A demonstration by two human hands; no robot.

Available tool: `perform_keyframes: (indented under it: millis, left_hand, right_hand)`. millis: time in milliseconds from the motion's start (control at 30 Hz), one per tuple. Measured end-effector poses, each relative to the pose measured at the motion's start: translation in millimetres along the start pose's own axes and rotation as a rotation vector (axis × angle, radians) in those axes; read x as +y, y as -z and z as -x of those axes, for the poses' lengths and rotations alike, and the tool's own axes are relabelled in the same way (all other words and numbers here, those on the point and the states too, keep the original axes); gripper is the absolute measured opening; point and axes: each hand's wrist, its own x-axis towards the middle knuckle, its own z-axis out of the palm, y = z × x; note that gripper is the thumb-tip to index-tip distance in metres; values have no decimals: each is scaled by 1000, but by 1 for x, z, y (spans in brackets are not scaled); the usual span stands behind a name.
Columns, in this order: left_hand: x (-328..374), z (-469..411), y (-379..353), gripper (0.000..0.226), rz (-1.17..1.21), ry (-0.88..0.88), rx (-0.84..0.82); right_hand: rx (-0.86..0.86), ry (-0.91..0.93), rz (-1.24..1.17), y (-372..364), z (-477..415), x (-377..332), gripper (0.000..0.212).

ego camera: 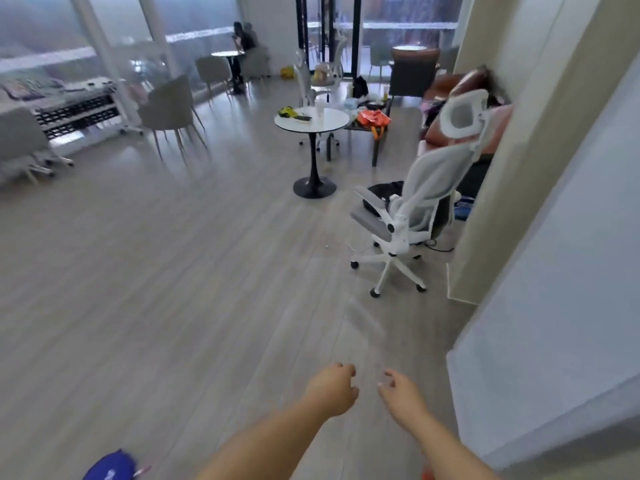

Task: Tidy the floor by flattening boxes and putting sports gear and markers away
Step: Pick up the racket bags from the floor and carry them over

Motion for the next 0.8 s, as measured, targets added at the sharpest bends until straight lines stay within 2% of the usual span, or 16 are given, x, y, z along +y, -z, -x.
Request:
perform_keyframes:
  millis: [200,433,633,800]
  left_hand:
    - [-102,43,107,47,152,159,164]
    - [-233,93,166,47,317,448,381]
    - [-322,135,170,47,483,711,506]
    - [-378,184,143,47,597,1028,606]
  right_hand:
    - [-103,191,162,-25,-10,-164,50]
    - [-263,440,331,-99,-17,-322,50]
    - [-433,654,510,-192,-35,-411,48]
    - [-656,882,635,-265,-23,-469,48]
